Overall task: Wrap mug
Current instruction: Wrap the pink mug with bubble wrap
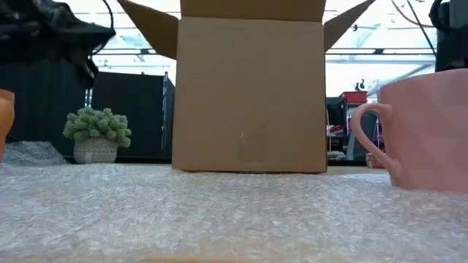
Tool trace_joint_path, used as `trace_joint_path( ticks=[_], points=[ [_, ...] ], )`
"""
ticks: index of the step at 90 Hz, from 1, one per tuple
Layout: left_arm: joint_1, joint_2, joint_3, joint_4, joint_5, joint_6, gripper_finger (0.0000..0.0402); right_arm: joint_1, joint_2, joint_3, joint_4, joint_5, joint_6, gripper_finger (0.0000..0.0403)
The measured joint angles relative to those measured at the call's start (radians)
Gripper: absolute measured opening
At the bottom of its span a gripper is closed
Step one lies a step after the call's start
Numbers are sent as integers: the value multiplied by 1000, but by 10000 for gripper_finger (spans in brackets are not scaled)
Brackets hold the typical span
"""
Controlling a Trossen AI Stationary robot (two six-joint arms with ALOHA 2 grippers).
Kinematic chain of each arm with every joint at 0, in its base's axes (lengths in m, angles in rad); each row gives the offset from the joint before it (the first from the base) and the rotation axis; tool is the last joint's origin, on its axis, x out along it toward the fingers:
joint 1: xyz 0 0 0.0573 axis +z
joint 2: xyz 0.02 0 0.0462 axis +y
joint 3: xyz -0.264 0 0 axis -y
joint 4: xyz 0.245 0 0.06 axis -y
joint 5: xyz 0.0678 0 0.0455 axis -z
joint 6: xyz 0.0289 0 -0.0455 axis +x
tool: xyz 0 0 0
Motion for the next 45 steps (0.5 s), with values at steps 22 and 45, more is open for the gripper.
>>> trace_joint_path(
  ticks=[22,45],
  points=[
    [-48,366,186,18,-54,86,1,0,0,0,-15,1,-4,164],
    [-175,922,540,15,-104,251,1,0,0,0,-32,6,0,164]
  ],
)
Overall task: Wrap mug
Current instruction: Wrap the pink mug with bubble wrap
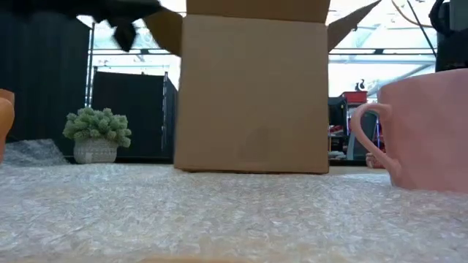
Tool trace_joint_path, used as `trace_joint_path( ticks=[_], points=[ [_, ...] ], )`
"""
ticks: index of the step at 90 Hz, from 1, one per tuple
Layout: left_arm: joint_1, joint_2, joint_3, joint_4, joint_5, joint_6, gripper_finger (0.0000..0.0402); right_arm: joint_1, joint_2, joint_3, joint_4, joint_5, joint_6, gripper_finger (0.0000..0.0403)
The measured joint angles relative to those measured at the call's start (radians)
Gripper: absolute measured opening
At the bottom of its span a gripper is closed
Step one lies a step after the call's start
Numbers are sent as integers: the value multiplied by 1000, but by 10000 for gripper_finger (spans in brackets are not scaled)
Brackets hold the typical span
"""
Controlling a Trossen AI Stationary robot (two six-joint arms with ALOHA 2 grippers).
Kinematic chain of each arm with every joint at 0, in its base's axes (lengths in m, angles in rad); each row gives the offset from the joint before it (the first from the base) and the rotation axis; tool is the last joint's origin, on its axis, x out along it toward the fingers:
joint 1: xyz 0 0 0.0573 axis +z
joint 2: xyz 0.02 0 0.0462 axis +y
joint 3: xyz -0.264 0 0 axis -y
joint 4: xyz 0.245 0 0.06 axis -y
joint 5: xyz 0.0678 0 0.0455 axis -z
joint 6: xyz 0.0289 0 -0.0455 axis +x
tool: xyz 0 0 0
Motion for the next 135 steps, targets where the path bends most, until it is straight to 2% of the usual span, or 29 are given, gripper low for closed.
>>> trace_joint_path(
  ticks=[12,21,29,37,55,70,77,98,113,123,135],
  points=[
    [-71,195,153,-68,-62,5,1,0,0,0,0,0,-13,164],
    [-117,273,239,-185,-130,0,1,0,0,0,-2,0,-33,164],
    [-143,291,287,-277,-180,-52,1,0,0,0,-2,14,-54,164],
    [-159,279,310,-312,-180,-129,1,0,0,0,-4,25,-67,164],
    [-222,271,329,-298,-99,-264,1,0,0,0,-6,26,-78,164],
    [-307,342,331,-183,-126,-313,0,0,0,0,-6,46,-75,164],
    [-340,386,331,-67,-158,-313,0,0,0,0,-7,47,-82,164],
    [-365,550,331,124,-180,-365,0,0,0,0,-8,48,-100,164],
    [-287,706,331,334,-207,-359,0,-10,0,0,-8,71,-108,164],
    [-212,775,331,379,-243,-365,0,-13,0,0,-8,74,-105,164],
    [-115,834,358,381,-333,-363,0,-13,0,0,-8,99,-107,164]
  ],
)
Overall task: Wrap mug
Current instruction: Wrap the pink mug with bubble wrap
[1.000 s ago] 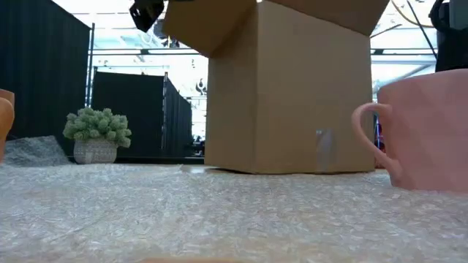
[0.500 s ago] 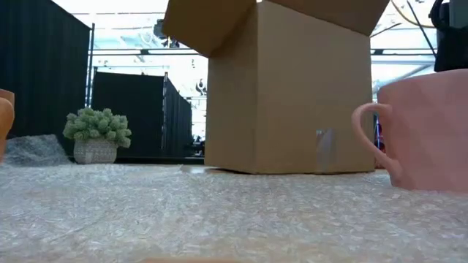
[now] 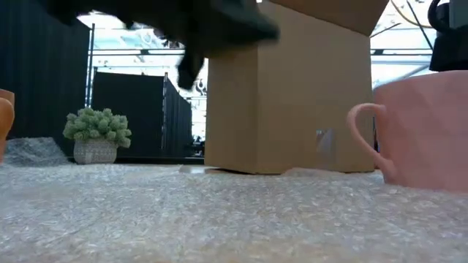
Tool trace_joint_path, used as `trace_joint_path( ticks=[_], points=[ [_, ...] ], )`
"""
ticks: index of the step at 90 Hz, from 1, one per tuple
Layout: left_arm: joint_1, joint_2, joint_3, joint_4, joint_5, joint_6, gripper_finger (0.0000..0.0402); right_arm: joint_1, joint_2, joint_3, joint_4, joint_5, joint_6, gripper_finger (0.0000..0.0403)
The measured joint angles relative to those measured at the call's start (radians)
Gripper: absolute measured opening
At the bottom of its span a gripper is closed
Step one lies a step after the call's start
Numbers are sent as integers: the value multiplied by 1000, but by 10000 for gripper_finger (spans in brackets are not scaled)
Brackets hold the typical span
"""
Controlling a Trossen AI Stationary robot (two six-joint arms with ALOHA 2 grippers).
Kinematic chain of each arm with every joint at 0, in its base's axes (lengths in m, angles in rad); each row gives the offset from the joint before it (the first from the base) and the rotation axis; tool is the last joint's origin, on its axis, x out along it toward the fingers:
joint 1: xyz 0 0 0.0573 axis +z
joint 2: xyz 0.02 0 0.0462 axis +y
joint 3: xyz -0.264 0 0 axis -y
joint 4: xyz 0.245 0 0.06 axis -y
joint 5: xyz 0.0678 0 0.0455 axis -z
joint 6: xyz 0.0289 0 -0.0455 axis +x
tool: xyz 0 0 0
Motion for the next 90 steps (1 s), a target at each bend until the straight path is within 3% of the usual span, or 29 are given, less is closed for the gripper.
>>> trace_joint_path(
  ticks=[18,42,58,76,90],
  points=[
    [125,8,18,-34,-54,85,0,0,0,0,1,7,7,164],
    [179,-8,18,-256,-169,19,0,0,0,0,1,1,33,164],
    [117,-8,18,-211,-104,3,0,0,0,0,4,-2,34,164],
    [27,-9,18,-71,126,133,0,4,0,0,14,-7,53,166],
    [8,-8,18,-49,129,121,0,16,0,0,19,-91,65,192]
  ],
)
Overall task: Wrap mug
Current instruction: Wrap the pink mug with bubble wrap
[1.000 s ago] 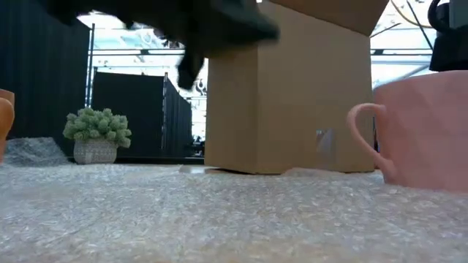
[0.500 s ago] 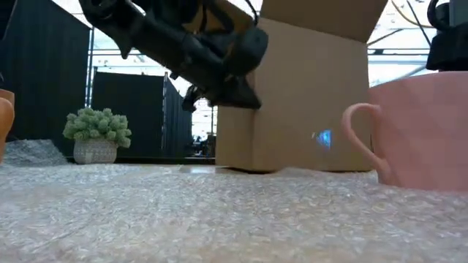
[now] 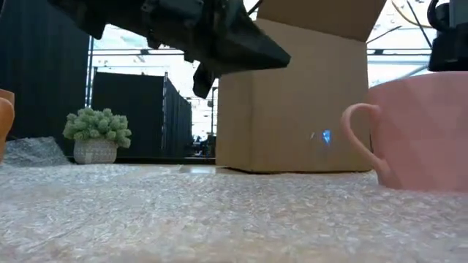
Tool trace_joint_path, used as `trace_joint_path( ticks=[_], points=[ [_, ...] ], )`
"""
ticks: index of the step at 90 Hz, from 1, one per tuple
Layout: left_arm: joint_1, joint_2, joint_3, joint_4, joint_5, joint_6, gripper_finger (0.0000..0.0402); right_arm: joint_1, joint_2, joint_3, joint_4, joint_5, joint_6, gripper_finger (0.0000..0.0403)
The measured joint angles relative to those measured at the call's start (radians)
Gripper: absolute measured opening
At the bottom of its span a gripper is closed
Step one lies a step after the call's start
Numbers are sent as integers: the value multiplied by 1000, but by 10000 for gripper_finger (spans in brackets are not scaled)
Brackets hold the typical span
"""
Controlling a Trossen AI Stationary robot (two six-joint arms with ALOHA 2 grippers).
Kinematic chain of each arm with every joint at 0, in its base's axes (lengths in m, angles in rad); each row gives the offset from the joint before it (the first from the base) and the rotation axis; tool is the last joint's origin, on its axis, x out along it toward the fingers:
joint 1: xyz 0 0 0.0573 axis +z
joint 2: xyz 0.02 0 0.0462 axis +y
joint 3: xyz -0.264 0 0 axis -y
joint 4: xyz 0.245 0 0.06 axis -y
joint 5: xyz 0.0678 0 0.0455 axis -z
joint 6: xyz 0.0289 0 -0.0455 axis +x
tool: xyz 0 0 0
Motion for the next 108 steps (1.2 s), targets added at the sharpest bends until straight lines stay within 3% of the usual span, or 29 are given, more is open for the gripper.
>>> trace_joint_path(
  ticks=[20,28,44,56,76,108],
  points=[
    [23,0,4,5,89,10,20,31,-46,2,-18,-15,52,261],
    [28,0,4,4,118,18,58,52,-74,2,-34,18,69,282],
    [20,15,63,-64,130,153,157,110,-105,2,-35,183,88,303],
    [15,95,157,-105,102,174,195,130,-105,2,-17,266,101,304],
    [16,252,281,-130,153,174,196,137,-102,2,54,277,93,302],
    [56,313,348,-236,155,194,156,128,-100,2,54,280,63,302]
  ],
)
